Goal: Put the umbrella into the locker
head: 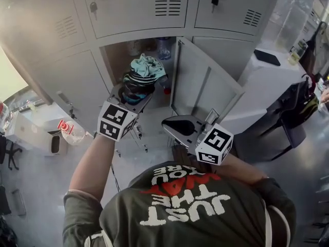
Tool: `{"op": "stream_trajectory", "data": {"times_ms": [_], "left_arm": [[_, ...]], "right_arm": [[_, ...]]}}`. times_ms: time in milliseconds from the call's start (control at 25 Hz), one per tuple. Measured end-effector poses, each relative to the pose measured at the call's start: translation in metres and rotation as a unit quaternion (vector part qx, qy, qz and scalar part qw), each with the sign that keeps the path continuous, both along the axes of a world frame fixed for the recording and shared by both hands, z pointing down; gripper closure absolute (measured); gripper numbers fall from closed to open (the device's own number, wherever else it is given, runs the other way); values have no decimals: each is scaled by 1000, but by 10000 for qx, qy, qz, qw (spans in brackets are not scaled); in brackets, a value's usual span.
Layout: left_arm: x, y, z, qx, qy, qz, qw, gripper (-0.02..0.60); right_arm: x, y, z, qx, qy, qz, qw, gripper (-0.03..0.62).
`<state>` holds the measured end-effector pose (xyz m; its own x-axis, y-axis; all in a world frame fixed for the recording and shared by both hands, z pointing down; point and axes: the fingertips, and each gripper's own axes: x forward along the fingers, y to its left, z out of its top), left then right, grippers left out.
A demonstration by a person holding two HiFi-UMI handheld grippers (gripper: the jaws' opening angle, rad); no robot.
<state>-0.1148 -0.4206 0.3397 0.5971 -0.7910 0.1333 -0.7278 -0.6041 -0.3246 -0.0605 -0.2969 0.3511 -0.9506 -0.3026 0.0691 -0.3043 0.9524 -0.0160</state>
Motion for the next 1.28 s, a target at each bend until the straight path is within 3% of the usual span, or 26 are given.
{"op": "stream_trajectory", "data": {"times_ms": [200,480,1000,1280], "left_arm": [[8,-22,2,46,-715,-175,9973,304],[6,-59,9,-22,-1397,-693,9878,305],[12,-114,-9,-197,-2277,-1244,9656,307],[1,-145,0,-204,-3021,-1473,9416,307]], "right_arm": [[1,3,4,-55,19,-26,10000,562],[3,3,9,-123,38,-6,9999,562],[8,6,13,-189,67,-1,9998,562],[8,8,13,-198,56,2,9998,562]]}}
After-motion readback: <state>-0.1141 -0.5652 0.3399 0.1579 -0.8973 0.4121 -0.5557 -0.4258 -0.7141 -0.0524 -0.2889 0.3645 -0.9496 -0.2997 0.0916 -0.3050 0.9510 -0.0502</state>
